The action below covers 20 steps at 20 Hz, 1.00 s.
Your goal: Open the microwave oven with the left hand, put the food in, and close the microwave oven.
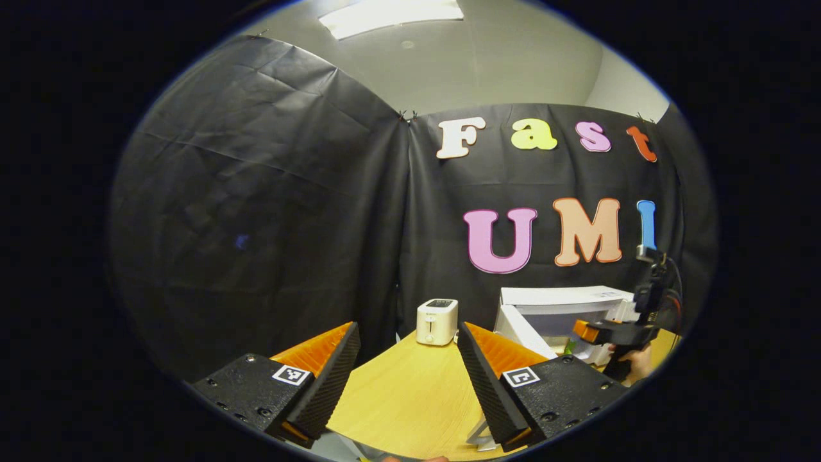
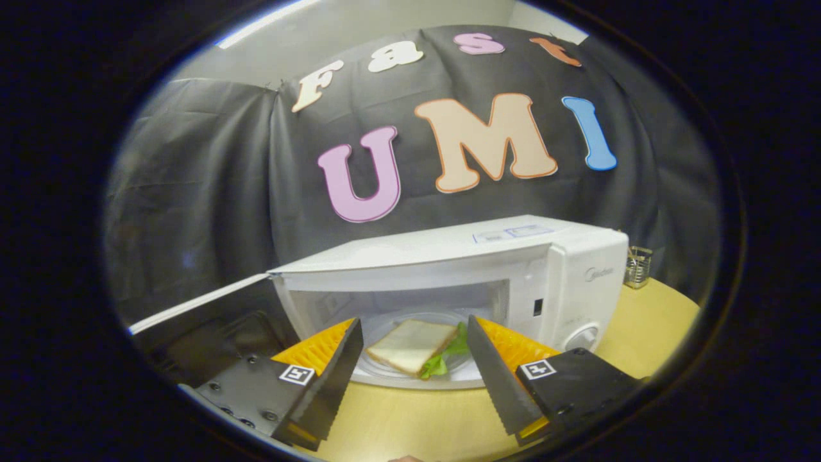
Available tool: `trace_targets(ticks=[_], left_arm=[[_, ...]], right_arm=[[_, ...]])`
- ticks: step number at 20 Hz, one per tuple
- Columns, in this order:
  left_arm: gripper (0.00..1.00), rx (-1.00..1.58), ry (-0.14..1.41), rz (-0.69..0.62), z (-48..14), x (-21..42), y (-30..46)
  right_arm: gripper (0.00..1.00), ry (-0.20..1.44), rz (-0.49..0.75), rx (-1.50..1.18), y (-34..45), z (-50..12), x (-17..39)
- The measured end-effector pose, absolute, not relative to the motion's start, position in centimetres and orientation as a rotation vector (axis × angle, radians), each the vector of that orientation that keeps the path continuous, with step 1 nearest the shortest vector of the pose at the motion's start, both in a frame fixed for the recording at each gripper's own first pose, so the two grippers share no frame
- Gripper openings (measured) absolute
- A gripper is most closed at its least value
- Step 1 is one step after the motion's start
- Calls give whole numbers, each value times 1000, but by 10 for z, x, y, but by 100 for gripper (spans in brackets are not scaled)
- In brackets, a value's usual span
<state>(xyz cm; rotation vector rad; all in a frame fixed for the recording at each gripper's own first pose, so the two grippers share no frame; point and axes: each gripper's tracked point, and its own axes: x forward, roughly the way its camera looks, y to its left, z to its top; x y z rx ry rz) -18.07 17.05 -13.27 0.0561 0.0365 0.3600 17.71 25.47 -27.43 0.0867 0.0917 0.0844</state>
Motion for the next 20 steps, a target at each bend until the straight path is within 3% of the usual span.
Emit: trace_targets(ticks=[1,2,4,8,9,11,20], left_arm=[[89,54,46,356,-136,-181,168],[93,51,53,351,-140,-183,166],[92,39,54,333,-142,-182,161],[81,35,74,304,-151,-179,152],[74,41,80,300,-154,-178,150],[77,53,92,281,-156,-178,145],[55,90,180,138,-186,-170,103]], right_arm=[[92,74,89,72,248,-263,164],[91,62,91,53,239,-251,153],[91,53,104,26,224,-235,131],[91,45,104,-36,182,-203,95],[92,56,107,-21,173,-200,84],[92,68,91,12,148,-184,71],[91,-73,-172,68,1,-88,29]])
